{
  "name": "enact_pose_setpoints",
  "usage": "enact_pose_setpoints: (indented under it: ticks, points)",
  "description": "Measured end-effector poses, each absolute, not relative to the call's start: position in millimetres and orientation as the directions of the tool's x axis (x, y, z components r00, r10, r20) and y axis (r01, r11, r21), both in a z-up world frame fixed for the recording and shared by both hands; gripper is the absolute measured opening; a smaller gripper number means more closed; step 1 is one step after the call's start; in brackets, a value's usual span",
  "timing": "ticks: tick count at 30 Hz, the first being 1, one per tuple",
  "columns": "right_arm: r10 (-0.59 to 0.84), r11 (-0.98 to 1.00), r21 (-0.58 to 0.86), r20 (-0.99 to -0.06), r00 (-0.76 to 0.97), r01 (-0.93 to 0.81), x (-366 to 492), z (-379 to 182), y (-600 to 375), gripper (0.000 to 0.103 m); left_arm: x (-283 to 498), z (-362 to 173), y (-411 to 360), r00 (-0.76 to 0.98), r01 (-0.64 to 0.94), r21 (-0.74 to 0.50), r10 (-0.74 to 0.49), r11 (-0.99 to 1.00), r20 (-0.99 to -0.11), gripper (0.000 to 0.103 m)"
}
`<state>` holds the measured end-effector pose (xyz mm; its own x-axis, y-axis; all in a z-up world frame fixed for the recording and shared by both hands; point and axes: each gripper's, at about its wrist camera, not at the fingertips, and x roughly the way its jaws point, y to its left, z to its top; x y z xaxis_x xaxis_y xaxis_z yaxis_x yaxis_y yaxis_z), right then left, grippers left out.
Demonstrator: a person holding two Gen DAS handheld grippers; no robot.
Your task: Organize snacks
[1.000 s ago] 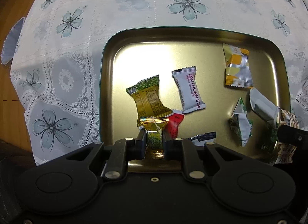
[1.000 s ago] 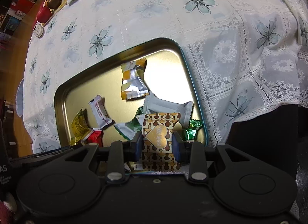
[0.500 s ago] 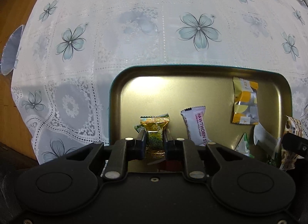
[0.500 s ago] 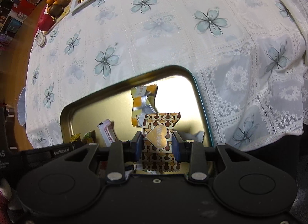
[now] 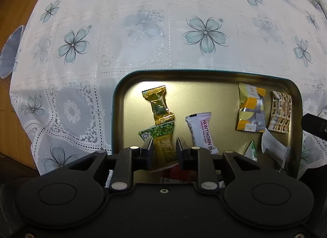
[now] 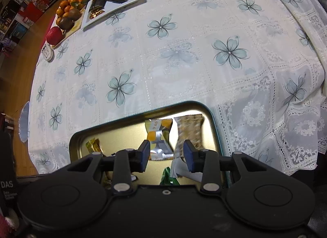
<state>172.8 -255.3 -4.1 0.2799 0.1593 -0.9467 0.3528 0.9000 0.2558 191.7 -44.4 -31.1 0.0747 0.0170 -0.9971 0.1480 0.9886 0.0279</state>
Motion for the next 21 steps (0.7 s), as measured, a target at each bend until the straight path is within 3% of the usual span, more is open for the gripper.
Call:
enact_pose_setpoints:
  ticks: [21]
  points:
    - [0.123, 0.936, 0.211, -0.946, 0.3, 0.282, 85, -9, -230, 0.038, 108, -14, -51, 0.212, 0.156, 0.086, 0.052, 0.984, -0.976, 0.035]
